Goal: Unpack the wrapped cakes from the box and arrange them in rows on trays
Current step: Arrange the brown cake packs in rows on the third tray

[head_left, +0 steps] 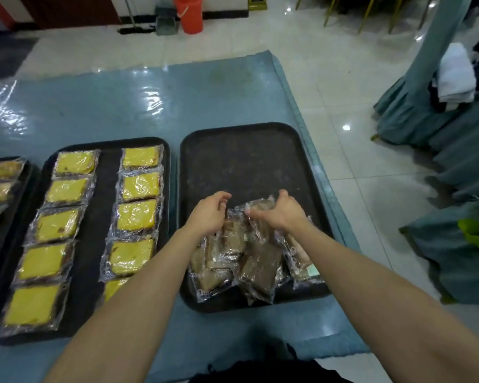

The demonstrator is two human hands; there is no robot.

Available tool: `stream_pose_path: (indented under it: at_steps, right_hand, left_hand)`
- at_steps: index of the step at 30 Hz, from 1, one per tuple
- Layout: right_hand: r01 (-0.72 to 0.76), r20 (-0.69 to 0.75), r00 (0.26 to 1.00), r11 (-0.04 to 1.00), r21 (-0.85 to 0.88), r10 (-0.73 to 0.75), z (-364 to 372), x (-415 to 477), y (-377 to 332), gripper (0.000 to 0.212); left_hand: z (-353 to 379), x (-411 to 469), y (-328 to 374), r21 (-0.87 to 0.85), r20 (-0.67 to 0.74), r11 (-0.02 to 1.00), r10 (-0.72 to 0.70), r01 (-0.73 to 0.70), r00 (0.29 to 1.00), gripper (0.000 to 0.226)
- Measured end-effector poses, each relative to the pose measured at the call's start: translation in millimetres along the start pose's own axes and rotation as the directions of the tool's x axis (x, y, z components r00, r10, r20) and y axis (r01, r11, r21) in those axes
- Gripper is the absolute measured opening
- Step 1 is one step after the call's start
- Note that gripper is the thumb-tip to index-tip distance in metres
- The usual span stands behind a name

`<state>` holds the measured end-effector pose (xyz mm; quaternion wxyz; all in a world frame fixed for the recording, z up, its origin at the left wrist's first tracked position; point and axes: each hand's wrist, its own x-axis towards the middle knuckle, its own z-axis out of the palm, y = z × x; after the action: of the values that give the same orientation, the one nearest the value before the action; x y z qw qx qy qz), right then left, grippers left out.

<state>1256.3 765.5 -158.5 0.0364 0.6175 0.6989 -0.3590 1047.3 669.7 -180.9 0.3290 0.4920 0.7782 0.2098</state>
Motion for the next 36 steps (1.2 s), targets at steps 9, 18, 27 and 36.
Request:
stream_pose_path:
  at_steps: [9, 18, 27, 36]
  right_hand:
    - [0.114, -0.038, 0.993, 0.986, 0.123, -0.11, -20.4, 50.9, 20.6, 0.062]
    - [0.206, -0.152, 0.974, 0.928, 0.311, -0.165, -25.4, 92.4, 19.7, 0.044]
    - [0.265, -0.042, 0.964, 0.958, 0.112, -0.262, -15.0, 105.0, 17.8, 0.061]
    - [0.23, -0.179, 0.959, 0.972, 0.041, -0.219, -22.3, 114.2, 33.7, 0.021]
  left_hand:
    - [-2.4, 16.6, 15.7, -0.017, -0.021, 0.986, -0.167, 0.167, 0.986, 0.054]
    - [6.8, 79.1, 35.5, -0.321, -0.189, 0.931, -0.244, 0.175, 0.951, 0.074]
    - [24.3, 88.6, 13.8, -0.083, -0.043, 0.941, -0.333, 0.329, 0.942, 0.019]
    - [14.3, 104.4, 44.8, -0.129, -0.141, 0.969, -0.229, 0.211, 0.963, 0.072]
